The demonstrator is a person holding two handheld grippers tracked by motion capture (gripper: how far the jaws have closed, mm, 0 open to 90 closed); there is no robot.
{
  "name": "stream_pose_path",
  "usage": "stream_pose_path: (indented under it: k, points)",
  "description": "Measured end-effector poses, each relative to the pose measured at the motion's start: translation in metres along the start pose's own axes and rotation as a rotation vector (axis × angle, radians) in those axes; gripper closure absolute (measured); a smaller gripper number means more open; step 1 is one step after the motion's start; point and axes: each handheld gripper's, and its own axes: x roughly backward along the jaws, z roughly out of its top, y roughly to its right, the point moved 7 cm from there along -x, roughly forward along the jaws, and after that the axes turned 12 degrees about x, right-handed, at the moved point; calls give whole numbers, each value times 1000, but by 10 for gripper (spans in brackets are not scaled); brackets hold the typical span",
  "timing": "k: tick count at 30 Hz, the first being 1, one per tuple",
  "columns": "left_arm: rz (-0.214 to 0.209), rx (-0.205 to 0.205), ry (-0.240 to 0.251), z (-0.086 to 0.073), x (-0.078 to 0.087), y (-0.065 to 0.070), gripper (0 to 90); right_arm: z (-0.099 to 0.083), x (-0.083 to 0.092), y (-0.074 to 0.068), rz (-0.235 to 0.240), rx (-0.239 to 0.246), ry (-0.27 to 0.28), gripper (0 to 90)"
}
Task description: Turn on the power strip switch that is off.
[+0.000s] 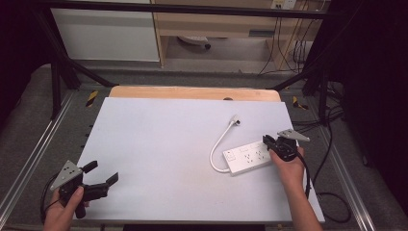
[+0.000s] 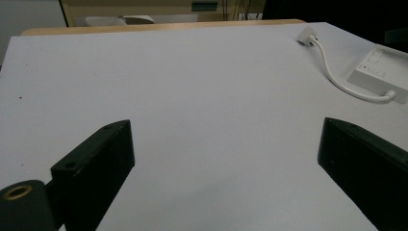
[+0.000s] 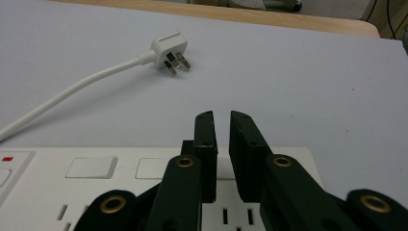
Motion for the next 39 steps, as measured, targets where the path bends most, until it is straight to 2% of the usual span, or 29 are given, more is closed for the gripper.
stream_pose_path:
  k: [14,39]
  points:
    - [1,-3,-2,0,0,0,57,-7,-3,-7,14,-6,8,897]
    - [0,-5,-3,0,0,0,57,-12,-4,-5,2,-13,20,900]
